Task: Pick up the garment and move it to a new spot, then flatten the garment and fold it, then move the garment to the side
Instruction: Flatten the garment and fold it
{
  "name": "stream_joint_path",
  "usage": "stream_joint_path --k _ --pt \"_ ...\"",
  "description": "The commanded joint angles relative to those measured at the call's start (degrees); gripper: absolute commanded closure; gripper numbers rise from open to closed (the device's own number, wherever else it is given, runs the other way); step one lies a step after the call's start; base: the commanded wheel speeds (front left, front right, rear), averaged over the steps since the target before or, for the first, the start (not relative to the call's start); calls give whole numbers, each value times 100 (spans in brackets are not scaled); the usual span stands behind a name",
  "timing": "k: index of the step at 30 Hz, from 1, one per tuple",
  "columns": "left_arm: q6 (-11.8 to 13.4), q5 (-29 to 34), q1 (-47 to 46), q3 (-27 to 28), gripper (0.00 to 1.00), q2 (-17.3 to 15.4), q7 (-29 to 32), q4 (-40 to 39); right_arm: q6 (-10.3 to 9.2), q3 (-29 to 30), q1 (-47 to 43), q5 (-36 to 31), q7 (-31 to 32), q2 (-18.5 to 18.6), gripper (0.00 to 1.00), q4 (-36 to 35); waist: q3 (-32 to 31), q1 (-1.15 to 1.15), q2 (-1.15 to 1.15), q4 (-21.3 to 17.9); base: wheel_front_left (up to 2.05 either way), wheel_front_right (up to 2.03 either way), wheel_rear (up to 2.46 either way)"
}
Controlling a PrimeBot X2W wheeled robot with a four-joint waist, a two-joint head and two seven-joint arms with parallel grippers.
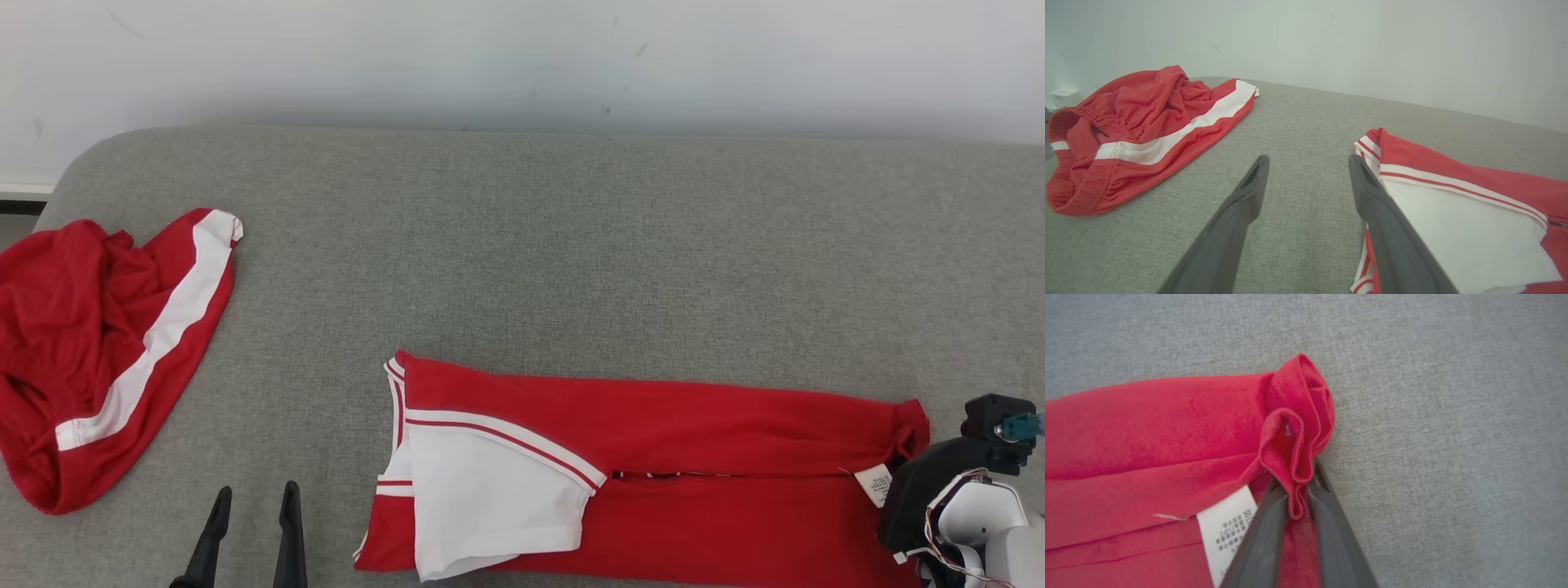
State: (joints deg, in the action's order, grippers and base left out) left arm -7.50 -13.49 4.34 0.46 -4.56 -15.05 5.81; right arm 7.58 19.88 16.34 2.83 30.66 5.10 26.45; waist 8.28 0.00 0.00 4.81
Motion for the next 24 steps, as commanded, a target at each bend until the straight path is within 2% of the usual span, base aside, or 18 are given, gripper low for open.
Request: stream_joint_path --k 1,6,16,24 --pt "6 -19 -47 10 0 -37 -17 16 -18 53 -117 -85 32 -2 100 137 -8 0 0 -3 0 0 0" --pt "6 -36 20 65 0 -32 -17 17 -22 396 38 -281 -173 100 100 50 -67 0 0 -58 0 0 0" --pt "6 -110 180 12 0 17 -17 93 -18 942 139 -796 -267 541 100 -354 -322 0 0 -144 0 0 0" --pt "5 -71 314 18 0 36 -17 143 -17 574 224 -805 -17 566 100 -694 -512 0 0 -213 0 0 0"
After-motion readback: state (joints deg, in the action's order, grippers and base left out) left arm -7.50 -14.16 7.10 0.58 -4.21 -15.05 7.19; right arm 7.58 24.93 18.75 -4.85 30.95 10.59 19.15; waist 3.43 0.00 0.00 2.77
